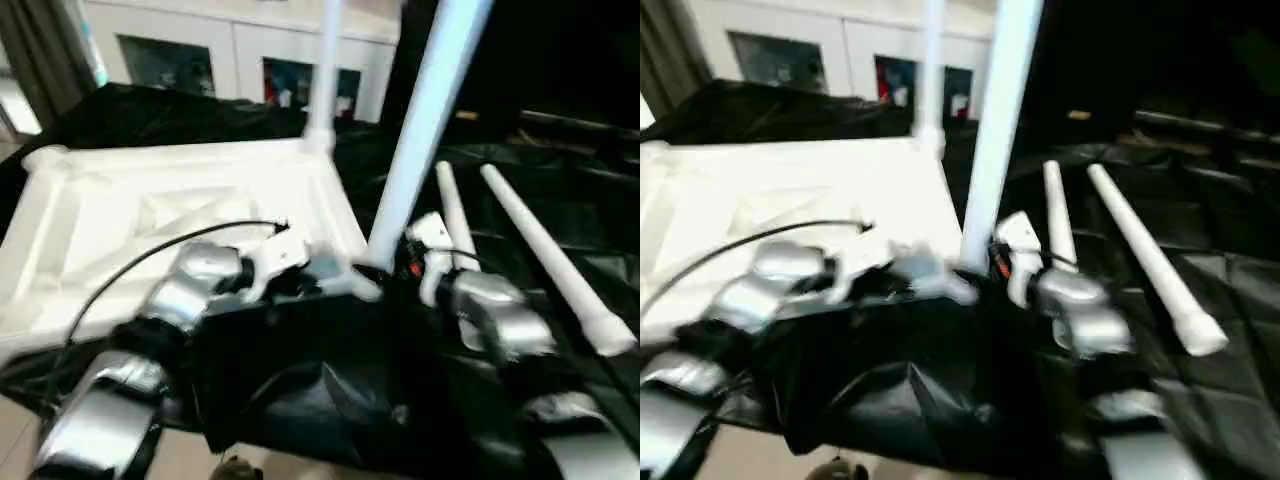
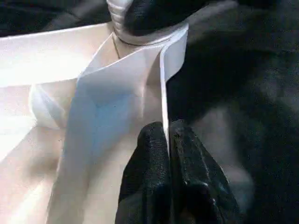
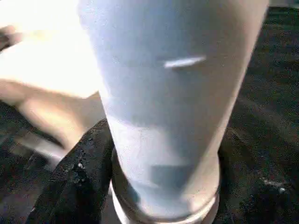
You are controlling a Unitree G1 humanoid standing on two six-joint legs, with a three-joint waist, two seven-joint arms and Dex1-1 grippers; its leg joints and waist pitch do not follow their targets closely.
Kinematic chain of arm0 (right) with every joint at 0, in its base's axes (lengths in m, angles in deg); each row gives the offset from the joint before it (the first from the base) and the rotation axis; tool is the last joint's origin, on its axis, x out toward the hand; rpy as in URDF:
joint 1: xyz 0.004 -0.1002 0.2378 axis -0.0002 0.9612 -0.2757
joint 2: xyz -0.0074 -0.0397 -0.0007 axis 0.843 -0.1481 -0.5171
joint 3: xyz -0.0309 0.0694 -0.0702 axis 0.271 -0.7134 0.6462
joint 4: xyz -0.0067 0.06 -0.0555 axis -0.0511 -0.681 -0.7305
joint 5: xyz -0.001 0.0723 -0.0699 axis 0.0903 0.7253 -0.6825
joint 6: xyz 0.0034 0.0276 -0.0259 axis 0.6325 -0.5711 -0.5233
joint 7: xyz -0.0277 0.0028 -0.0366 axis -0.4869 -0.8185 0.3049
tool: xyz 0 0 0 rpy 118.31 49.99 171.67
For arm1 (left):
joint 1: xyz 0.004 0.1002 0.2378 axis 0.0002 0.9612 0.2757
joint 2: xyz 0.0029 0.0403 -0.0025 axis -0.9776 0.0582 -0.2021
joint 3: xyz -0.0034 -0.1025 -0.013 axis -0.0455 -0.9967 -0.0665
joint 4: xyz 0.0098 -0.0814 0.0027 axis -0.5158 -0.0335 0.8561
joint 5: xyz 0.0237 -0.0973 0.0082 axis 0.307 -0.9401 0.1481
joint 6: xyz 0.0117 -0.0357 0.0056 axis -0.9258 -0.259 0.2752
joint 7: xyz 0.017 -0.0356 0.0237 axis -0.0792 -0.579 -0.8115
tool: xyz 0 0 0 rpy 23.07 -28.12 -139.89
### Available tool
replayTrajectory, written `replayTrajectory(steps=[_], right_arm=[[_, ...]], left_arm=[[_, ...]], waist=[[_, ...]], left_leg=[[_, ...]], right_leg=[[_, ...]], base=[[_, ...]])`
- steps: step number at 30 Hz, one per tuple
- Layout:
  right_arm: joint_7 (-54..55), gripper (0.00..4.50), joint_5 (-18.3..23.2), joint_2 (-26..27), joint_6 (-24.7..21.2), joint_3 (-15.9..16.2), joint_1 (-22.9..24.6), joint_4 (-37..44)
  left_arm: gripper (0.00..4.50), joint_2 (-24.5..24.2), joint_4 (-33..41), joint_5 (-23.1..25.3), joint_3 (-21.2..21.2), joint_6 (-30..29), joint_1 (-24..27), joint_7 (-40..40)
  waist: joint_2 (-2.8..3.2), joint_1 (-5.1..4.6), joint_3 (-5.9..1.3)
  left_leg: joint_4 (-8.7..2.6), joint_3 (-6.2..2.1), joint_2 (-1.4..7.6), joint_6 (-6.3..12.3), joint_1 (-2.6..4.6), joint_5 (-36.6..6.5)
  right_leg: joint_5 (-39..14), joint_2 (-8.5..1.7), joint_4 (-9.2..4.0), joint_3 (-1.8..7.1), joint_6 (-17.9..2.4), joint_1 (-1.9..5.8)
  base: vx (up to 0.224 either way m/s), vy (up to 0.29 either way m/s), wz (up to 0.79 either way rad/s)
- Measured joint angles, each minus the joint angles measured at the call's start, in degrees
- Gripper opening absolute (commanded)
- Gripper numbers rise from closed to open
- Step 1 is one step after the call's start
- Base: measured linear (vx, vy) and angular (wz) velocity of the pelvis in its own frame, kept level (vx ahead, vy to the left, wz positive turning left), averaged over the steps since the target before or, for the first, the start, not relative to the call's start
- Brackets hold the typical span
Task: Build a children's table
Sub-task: Rotate leg to tighten
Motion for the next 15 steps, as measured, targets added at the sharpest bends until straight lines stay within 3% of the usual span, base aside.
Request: replayTrajectory(steps=[5, 9, 10, 15], right_arm=[[18.27, 2.73, -0.17, 5.48, -0.46, -3.47, -4.66, -5.46], [22.58, 2.73, -1.84, 6.22, -0.33, -3.93, -5.85, -6.61], [22.61, 3.29, -2.44, 6.30, 0.07, -3.90, -5.84, -6.67], [22.19, 3.79, -4.19, 6.59, 1.97, -3.33, -5.72, -7.24]], left_arm=[[0.00, 6.06, -4.62, 1.43, -0.10, -4.55, -3.34, -9.97], [0.00, 8.05, -5.84, 1.49, -0.17, -5.81, -4.30, -12.29], [0.00, 8.08, -5.84, 1.48, -0.24, -5.84, -4.31, -12.29], [0.00, 7.85, -5.75, 1.44, -0.56, -5.76, -4.30, -11.72]], waist=[[0.08, -0.29, -0.01], [0.14, -0.24, -0.05], [0.18, -0.22, -0.07], [0.24, -0.26, -0.11]], left_leg=[[0.00, -0.01, -0.07, 0.00, 0.00, 0.00], [0.00, -0.01, -0.12, 0.00, -0.04, 0.00], [-0.01, -0.01, -0.12, 0.00, -0.04, 0.00], [-0.03, -0.01, -0.10, 0.00, -0.05, 0.00]], right_leg=[[0.03, -0.03, -0.10, 0.06, 0.01, 0.02], [0.16, -0.04, -0.21, 0.10, 0.02, 0.13], [0.18, -0.04, -0.22, 0.10, 0.03, 0.14], [0.23, -0.04, -0.22, 0.06, 0.06, 0.10]], base=[[0.000, 0.000, 0.00], [0.000, 0.000, 0.00], [0.000, 0.000, 0.00], [0.000, 0.000, 0.00]])
